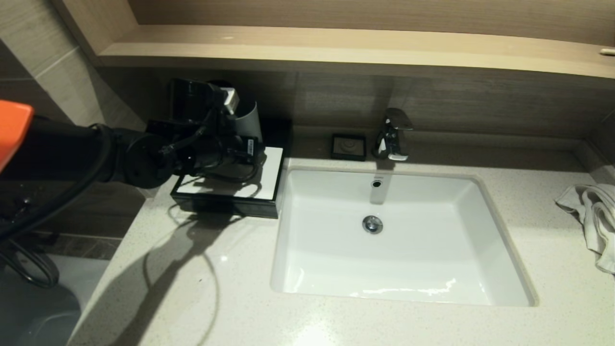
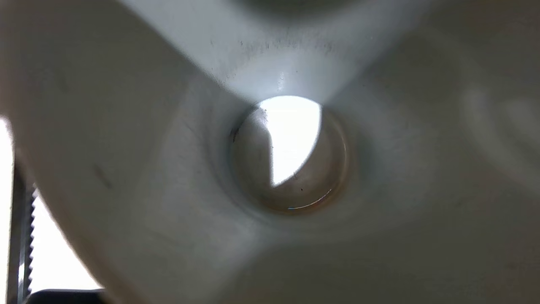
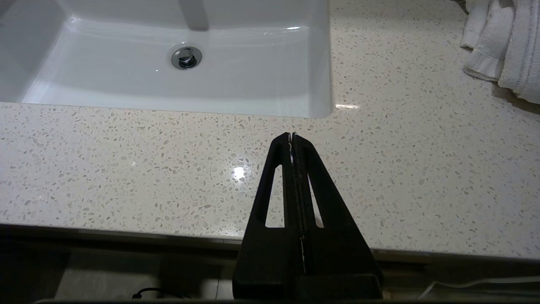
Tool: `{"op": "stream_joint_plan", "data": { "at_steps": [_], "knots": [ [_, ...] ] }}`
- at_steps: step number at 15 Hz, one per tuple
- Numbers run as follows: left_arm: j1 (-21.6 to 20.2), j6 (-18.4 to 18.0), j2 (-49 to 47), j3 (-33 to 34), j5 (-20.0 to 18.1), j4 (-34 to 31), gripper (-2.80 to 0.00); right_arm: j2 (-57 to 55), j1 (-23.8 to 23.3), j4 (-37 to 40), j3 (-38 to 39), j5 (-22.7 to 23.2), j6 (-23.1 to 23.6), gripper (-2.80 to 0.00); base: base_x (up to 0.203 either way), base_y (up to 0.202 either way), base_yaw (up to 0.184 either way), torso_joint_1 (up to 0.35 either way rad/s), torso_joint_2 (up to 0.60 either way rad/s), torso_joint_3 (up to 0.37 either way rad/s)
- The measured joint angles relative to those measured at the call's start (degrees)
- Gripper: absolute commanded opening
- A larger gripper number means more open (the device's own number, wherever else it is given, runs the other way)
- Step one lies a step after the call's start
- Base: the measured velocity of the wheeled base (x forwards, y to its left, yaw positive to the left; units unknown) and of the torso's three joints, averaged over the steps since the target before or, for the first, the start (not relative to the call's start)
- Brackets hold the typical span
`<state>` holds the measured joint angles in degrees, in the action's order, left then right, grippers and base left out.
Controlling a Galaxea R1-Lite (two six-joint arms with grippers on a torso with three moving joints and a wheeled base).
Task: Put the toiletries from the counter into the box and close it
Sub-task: Place the cup on the storage box
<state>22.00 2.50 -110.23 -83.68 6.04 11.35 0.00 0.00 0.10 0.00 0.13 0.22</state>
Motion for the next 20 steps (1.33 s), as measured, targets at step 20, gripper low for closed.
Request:
{"op": "stream_joint_plan", "data": {
  "at_steps": [20],
  "knots": [
    [0.41,0.04,-7.26,-10.99,1.9,-0.28,-2.8,0.0,0.0,0.0,0.0,-0.02,0.01,-2.8,0.0,0.0,0.0,0.0,0.0,0.0]
  ]
}}
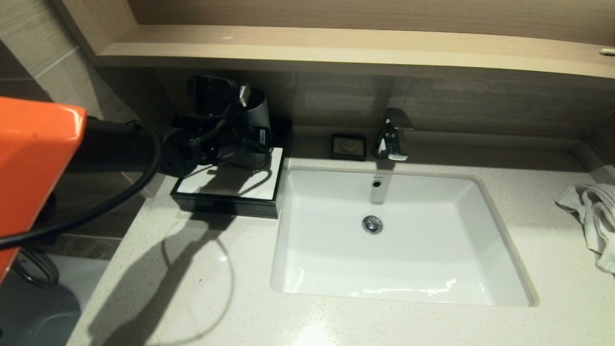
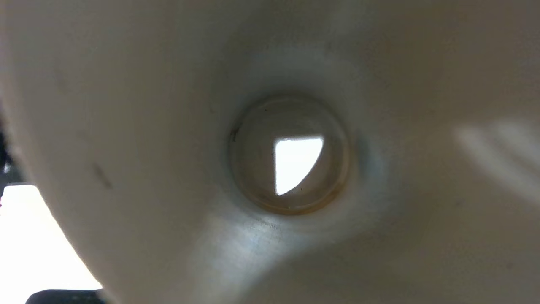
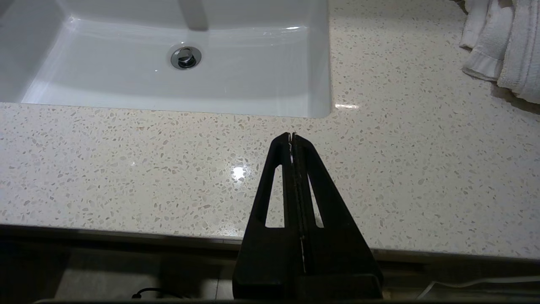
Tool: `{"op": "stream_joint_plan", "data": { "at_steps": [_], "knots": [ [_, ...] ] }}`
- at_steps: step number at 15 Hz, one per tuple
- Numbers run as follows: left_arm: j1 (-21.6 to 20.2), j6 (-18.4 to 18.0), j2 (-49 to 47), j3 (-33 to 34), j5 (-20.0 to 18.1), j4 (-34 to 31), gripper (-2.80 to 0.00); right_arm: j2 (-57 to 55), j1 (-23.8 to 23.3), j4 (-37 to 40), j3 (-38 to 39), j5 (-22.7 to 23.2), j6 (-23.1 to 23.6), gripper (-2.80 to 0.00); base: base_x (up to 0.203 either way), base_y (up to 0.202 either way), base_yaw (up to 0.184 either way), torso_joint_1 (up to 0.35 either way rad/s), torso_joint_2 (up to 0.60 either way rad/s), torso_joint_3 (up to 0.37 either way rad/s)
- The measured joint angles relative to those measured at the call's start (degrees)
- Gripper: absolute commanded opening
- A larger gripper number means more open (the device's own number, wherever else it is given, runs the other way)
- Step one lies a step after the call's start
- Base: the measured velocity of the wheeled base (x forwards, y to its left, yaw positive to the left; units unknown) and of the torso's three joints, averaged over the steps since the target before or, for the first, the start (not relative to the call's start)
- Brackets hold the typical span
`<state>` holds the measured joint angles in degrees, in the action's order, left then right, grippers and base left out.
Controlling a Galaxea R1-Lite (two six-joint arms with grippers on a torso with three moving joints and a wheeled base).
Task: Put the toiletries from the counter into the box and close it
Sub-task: Place the cup on the storage box
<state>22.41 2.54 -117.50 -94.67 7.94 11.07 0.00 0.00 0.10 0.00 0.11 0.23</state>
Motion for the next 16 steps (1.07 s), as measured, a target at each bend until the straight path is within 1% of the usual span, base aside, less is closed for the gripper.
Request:
{"op": "stream_joint_plan", "data": {
  "at_steps": [11,15,16],
  "knots": [
    [0.0,-0.2,-4.6,-6.9,0.33,-0.63,-2.8,0.0,0.0,-0.02,0.0,-0.01,0.01,-2.8,0.0,0.0,0.0,0.0,0.0,0.0],
    [0.0,-0.32,-5.65,-8.19,0.38,-0.68,-2.8,0.0,0.0,0.0,0.0,0.02,-0.01,-2.8,0.0,0.0,0.0,0.0,0.0,0.0],
    [0.0,-0.95,-5.88,-8.26,0.35,-0.54,-2.8,0.0,-0.02,-0.02,0.0,0.02,0.01,-2.8,0.0,0.0,0.0,0.0,0.0,0.0]
  ]
}}
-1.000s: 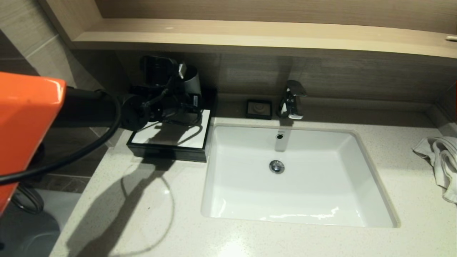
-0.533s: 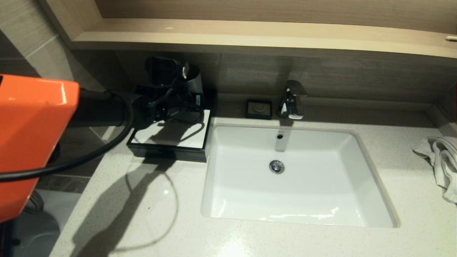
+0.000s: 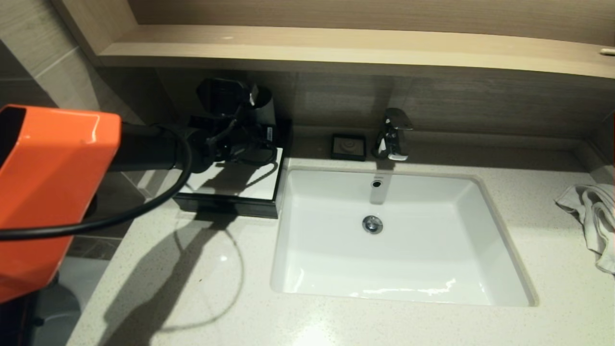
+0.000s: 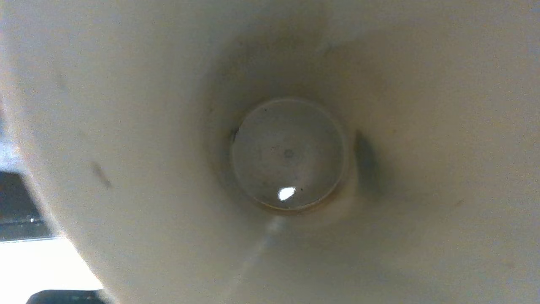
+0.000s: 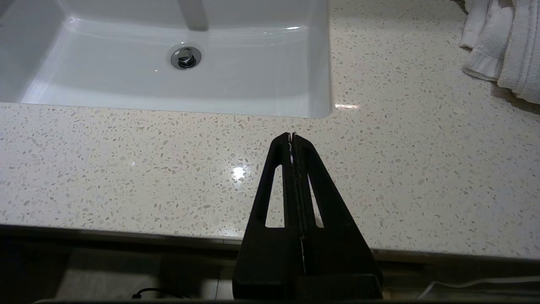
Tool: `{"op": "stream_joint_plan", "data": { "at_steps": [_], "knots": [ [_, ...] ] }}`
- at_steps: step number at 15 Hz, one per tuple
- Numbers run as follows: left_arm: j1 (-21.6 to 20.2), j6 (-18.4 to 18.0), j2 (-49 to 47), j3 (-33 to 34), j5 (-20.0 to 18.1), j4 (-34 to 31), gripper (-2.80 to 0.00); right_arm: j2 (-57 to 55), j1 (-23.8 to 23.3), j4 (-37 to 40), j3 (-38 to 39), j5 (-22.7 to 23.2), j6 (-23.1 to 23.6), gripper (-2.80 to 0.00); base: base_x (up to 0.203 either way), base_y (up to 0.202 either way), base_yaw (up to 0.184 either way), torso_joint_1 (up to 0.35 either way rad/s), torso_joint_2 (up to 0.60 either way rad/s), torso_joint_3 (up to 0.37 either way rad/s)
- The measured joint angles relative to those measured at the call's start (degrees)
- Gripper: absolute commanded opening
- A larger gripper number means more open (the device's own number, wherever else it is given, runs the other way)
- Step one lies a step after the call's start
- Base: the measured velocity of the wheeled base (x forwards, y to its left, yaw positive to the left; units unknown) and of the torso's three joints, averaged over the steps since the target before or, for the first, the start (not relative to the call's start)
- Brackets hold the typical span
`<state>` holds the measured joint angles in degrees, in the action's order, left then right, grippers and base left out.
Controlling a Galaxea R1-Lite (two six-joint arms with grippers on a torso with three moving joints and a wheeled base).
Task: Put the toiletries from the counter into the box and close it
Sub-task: Place the cup on the storage box
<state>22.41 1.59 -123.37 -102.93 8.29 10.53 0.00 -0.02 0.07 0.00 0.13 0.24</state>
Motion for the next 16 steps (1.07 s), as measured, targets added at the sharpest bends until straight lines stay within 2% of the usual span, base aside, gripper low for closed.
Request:
{"op": "stream_joint_plan", "data": {
  "at_steps": [3,16],
  "knots": [
    [0.0,-1.49,-0.55,-0.31,0.09,0.38,-2.8,0.0,0.02,0.02,0.0,-0.02,-0.03,-2.8,0.0,0.0,0.0,0.0,0.0,0.0],
    [0.09,-1.69,-1.59,-3.43,1.55,0.54,-2.8,0.0,0.02,0.02,0.0,-0.02,0.0,-2.8,0.0,0.0,0.0,0.0,0.0,0.0]
  ]
}}
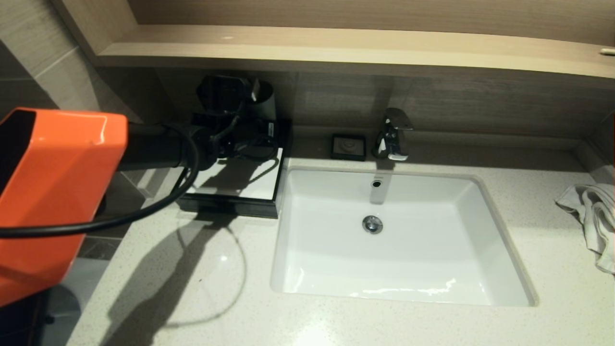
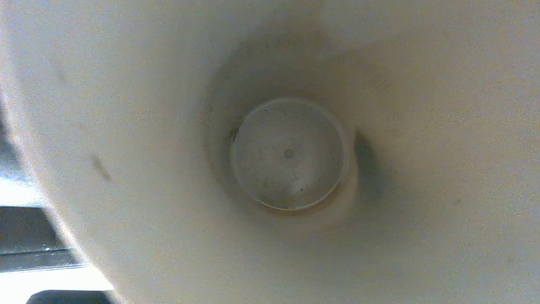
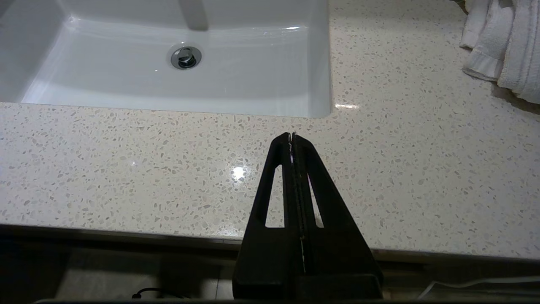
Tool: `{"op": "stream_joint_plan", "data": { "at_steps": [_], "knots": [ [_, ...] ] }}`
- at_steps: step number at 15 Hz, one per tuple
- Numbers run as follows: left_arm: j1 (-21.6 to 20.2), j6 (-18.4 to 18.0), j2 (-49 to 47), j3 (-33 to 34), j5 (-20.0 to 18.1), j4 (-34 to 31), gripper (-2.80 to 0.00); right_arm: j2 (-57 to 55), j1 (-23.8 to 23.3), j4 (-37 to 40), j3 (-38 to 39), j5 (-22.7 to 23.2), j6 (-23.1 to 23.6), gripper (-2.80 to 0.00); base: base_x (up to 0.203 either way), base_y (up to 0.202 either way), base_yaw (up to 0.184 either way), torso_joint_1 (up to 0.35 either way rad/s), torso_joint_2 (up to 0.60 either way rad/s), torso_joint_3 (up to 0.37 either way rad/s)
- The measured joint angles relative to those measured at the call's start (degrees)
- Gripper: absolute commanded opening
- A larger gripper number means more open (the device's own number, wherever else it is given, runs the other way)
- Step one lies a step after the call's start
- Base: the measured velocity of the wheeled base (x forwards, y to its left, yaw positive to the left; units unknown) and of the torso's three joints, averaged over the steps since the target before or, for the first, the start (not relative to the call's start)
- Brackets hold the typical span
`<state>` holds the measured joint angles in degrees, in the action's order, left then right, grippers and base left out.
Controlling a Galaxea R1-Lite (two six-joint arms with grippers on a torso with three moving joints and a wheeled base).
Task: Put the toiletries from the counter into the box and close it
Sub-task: Place the cup on the storage box
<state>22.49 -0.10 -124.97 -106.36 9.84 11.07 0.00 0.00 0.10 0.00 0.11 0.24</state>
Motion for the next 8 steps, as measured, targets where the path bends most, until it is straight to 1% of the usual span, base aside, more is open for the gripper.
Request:
{"op": "stream_joint_plan", "data": {
  "at_steps": [8],
  "knots": [
    [0.33,-0.34,-0.5,-0.3,0.42,0.0,-2.8,0.0,0.0,0.0,0.0,0.0,-0.02,-2.8,0.0,0.0,0.0,0.0,0.0,0.0]
  ]
}}
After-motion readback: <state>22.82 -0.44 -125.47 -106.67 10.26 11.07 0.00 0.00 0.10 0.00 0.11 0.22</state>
